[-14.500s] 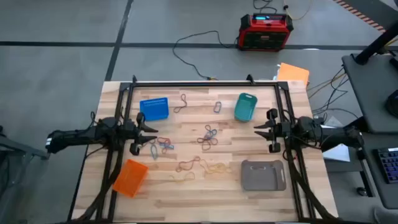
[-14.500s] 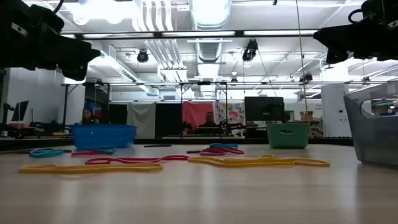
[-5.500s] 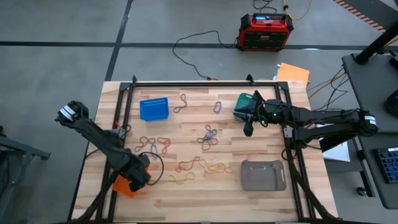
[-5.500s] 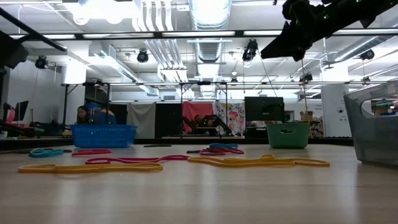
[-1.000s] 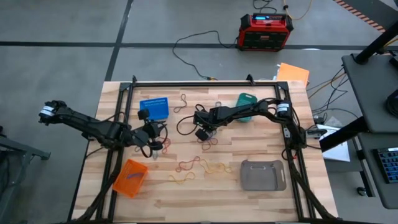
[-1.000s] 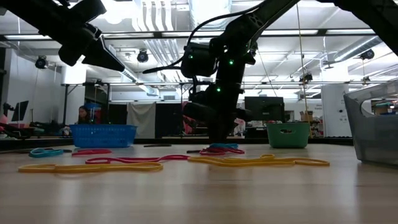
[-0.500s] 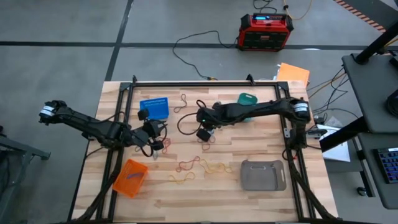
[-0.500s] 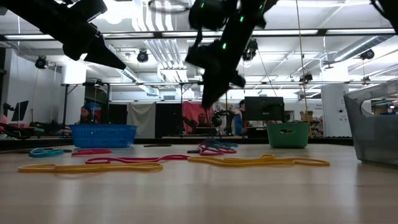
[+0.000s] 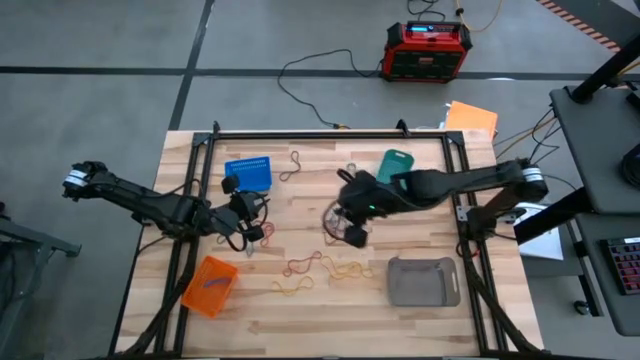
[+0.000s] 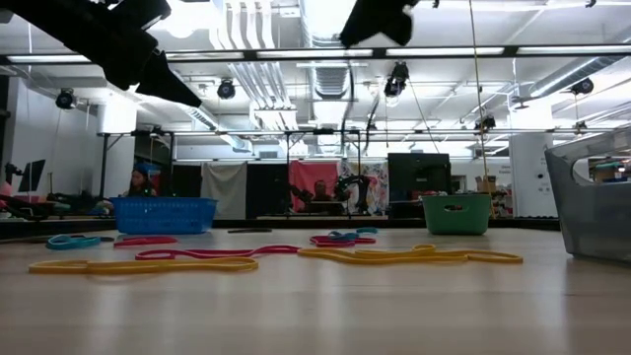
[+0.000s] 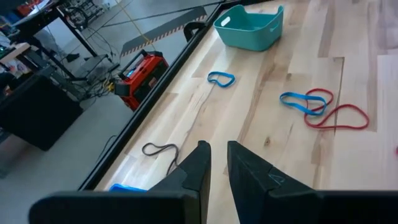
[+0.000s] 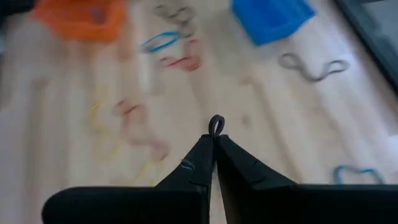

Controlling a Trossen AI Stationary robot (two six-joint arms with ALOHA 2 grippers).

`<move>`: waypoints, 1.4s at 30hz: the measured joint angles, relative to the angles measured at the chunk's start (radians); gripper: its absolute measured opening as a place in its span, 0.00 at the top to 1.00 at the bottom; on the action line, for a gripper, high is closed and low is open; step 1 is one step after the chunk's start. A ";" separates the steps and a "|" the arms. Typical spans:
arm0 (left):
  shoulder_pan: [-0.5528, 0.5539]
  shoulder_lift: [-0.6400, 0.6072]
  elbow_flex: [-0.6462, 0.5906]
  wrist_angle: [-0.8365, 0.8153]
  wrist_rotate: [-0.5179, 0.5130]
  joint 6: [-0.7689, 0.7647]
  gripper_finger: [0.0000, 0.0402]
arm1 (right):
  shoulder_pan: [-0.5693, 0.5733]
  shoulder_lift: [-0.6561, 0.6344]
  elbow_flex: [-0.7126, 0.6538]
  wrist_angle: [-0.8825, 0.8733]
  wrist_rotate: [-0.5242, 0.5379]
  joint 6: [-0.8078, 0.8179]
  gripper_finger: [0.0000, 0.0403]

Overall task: Sort rubber bands into baskets
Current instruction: Put the bottom right violet rubber band into the black bin

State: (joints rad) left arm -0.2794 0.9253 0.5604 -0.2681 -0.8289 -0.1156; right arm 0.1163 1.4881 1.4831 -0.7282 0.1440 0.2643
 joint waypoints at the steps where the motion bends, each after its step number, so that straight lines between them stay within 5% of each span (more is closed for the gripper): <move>1: 0.000 0.000 0.000 0.000 0.000 0.001 0.91 | 0.016 -0.018 0.000 -0.022 -0.021 0.007 0.97; 6: 0.000 0.002 0.000 0.018 0.059 0.025 0.91 | 0.102 -0.095 0.000 -0.200 -0.150 0.068 0.97; 12: -0.001 0.015 0.000 0.178 0.304 0.174 0.91 | 0.205 -0.128 0.000 -0.430 -0.257 0.423 0.97; 16: 0.000 0.033 0.000 0.283 0.323 0.291 0.91 | 0.278 -0.125 -0.003 -0.551 -0.254 0.623 0.97; 26: 0.030 0.073 0.000 0.339 0.326 0.381 0.91 | 0.393 -0.125 -0.147 -0.576 -0.224 0.945 0.97; 36: 0.151 0.118 0.001 0.461 0.603 0.437 0.91 | 0.412 -0.125 -0.212 -0.575 -0.244 1.132 0.96; 42: 0.207 0.136 0.008 0.470 0.640 0.431 0.91 | 0.415 -0.125 -0.226 -0.574 -0.233 1.152 0.86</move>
State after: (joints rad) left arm -0.0727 1.0614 0.5682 0.2020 -0.1894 0.3153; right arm 0.5316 1.3632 1.2572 -1.3017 -0.0887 1.4160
